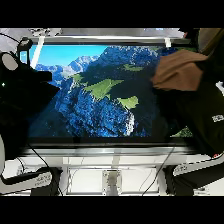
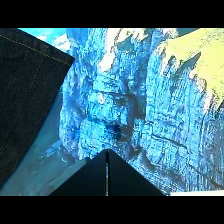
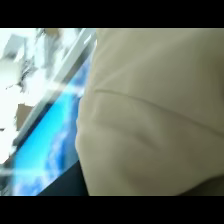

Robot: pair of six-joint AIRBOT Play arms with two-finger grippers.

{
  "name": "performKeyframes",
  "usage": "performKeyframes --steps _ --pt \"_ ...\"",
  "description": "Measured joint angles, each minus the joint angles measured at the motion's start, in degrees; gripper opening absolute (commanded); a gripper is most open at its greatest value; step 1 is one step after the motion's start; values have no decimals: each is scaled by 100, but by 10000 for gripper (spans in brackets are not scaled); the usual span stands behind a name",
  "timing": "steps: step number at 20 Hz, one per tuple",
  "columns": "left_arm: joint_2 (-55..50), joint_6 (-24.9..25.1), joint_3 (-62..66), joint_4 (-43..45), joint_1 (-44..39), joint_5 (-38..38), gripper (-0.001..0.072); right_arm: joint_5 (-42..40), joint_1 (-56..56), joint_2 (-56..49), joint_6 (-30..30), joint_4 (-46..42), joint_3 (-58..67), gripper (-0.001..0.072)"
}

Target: Fold the clothes and pants, and hang the long-sleeved shirts on hangers.

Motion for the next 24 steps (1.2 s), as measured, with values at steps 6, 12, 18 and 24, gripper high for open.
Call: performKeyframes --steps 6,12,18,24 --pt "0 0 0 0 0 0 7 1268 -1156 468 581 -1945 17 31" --pt "0 0 0 0 0 0 7 2811 -1421 573 1274 -3276 22 434" --pt "0 0 0 0 0 -44 8 4100 -1147 1224 1945 -2931 22 433" --pt "0 0 0 0 0 -66 8 4133 435 2463 1869 -2522 24 29"
